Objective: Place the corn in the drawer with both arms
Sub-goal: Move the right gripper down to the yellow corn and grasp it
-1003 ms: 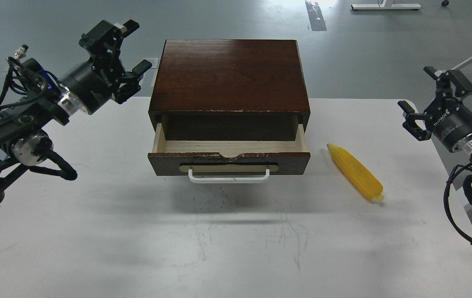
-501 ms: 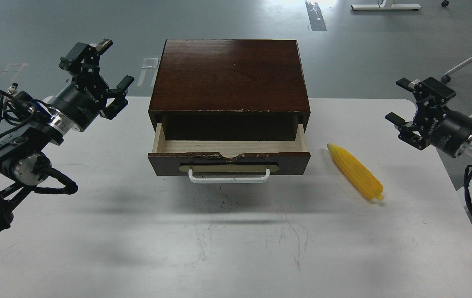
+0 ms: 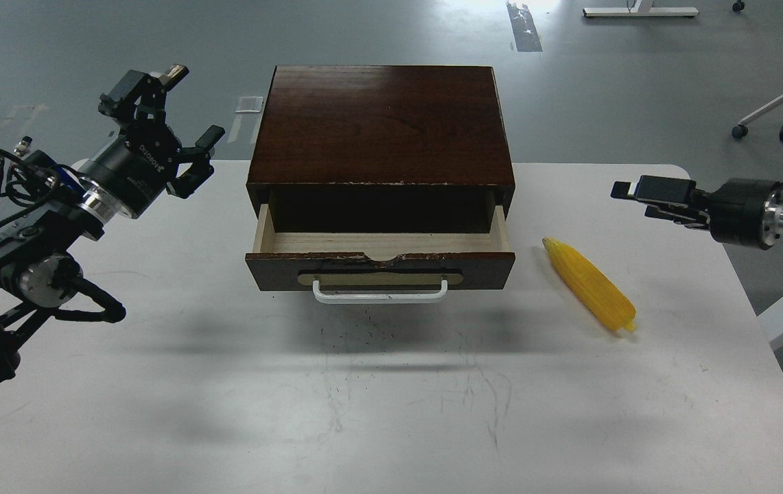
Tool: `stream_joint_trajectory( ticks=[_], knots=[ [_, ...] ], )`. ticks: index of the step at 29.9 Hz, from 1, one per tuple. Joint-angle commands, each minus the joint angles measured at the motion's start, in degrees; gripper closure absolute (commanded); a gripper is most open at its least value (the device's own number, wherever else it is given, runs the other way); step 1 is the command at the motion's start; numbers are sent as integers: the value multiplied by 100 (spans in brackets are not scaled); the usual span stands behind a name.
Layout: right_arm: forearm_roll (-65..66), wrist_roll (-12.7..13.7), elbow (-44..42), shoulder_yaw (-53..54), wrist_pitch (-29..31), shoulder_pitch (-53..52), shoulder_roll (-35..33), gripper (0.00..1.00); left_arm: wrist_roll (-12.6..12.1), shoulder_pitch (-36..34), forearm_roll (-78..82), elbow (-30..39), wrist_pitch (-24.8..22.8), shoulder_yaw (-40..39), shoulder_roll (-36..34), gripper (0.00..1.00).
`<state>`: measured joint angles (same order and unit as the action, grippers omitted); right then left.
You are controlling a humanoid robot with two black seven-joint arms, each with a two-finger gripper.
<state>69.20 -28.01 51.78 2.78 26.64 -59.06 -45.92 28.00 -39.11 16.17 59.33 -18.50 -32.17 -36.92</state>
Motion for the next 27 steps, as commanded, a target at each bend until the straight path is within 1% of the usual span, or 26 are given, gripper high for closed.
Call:
stream_joint_trajectory(
  ticks=[1, 3, 9, 15, 22, 24, 25, 26, 27],
  knots=[
    [190, 1, -203, -857, -440, -246, 328, 0, 0, 0, 1, 0, -4, 1, 1, 1],
    [190, 1, -413, -1252, -642, -325, 662, 0, 0, 0, 1, 0, -4, 1, 10, 1],
    [260, 1, -888, -1649, -696, -334, 1242, 0, 0, 0, 1, 0, -4, 1, 27, 1],
    [278, 1, -1170, -1974, -696, -334, 1586, 0, 0, 0, 1, 8, -4, -8, 27, 1],
    [278, 1, -1206, -2168, -801, -317, 1656, 1, 0, 0, 1, 0, -39, -8, 27, 1],
    [278, 1, -1206, -2221, -810, -308, 1656, 3, 0, 0, 1, 8, -75, -8, 27, 1],
    [278, 1, -1197, -2290, -819, -299, 1665, 7, 0, 9, 1, 0, -83, -8, 19, 1],
    [278, 1, -1197, -2343, -827, -299, 1665, 14, 0, 9, 1, 0, -92, -8, 19, 1],
    [278, 1, -1197, -2370, -836, -299, 1665, 18, 0, 9, 1, 0, -92, 0, 10, 1]
  ],
)
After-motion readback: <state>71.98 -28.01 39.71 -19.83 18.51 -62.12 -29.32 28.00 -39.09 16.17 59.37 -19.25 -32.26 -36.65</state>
